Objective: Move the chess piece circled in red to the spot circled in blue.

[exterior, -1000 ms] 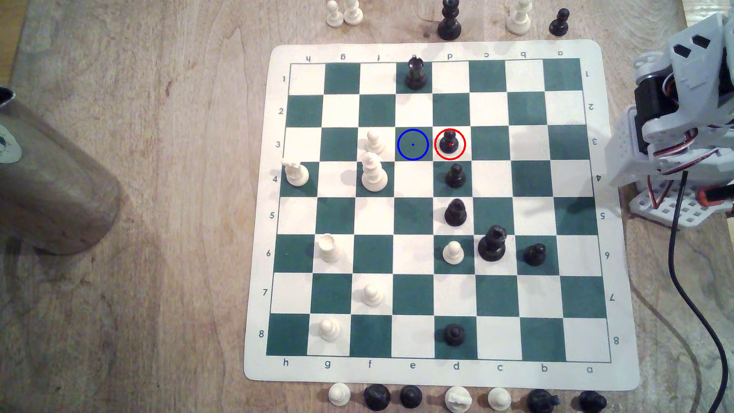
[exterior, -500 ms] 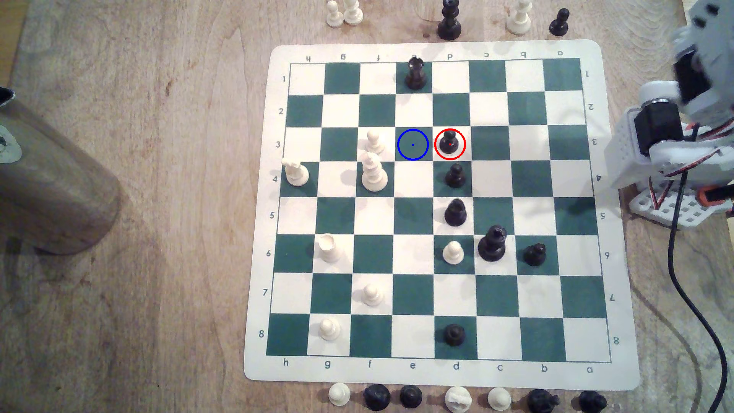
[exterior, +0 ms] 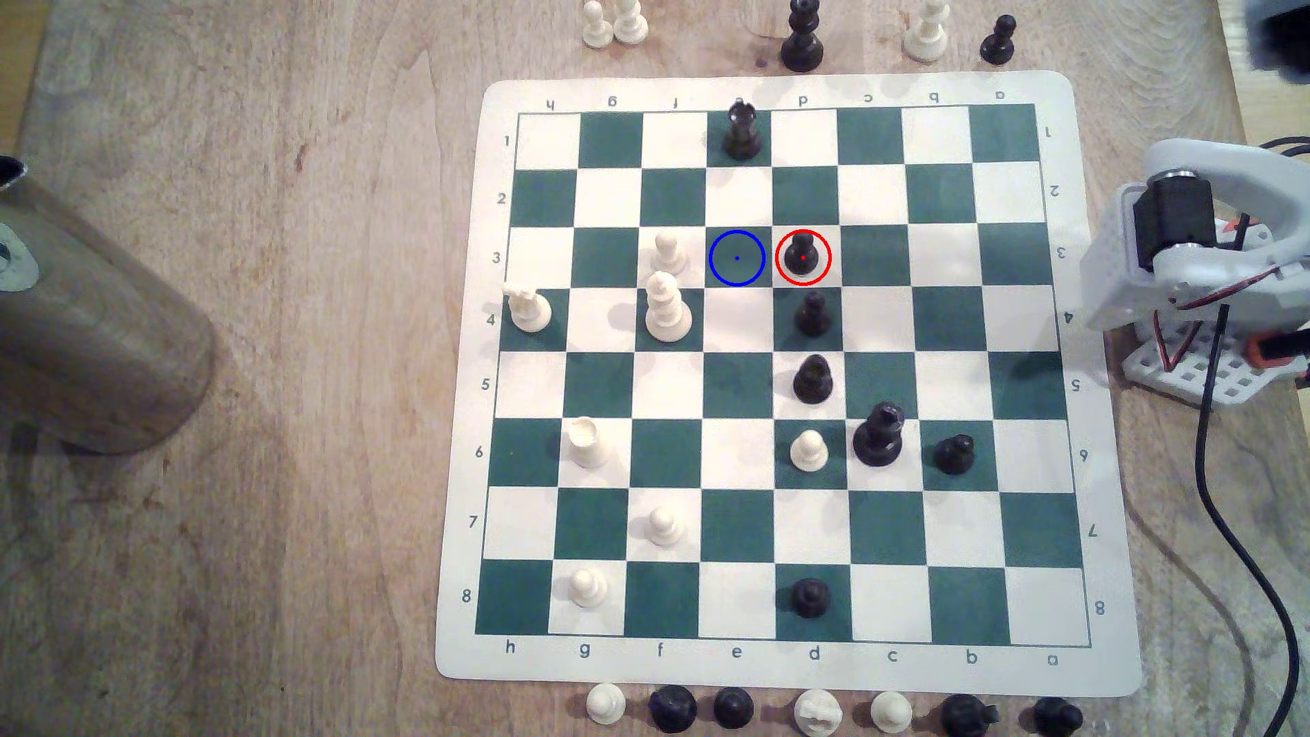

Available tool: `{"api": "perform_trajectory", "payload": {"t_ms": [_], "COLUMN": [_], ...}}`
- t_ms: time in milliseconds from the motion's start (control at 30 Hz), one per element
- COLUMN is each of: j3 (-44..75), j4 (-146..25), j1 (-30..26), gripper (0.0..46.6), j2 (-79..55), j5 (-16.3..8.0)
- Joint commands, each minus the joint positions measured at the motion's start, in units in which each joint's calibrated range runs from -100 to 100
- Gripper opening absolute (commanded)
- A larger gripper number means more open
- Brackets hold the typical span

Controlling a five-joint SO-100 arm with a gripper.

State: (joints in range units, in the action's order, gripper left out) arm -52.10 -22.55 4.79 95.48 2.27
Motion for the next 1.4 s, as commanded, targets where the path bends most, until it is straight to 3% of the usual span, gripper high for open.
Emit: {"api": "perform_trajectory", "payload": {"t_ms": [0, 333, 533, 667, 733, 800, 933, 1067, 1367], "j3": [4.0, -0.6, 3.3, 3.4, 3.4, 4.0, 4.1, 5.1, 4.1], "j4": [-11.4, -30.7, -38.6, -39.0, -39.0, -40.0, -42.6, -44.5, -46.7], "j1": [0.1, 1.3, 0.8, 1.1, 2.1, 3.3, 4.2, 3.8, 3.5], "gripper": [0.2, 2.3, 4.6, 6.7, 11.5, 13.2, 13.0, 13.7, 13.6], "j2": [0.3, 0.0, -9.7, -15.1, -18.6, -21.0, -26.3, -30.6, -40.9], "j5": [-0.4, -1.2, -1.0, -2.9, -4.0, -4.3, -4.6, -6.9, -9.0]}}
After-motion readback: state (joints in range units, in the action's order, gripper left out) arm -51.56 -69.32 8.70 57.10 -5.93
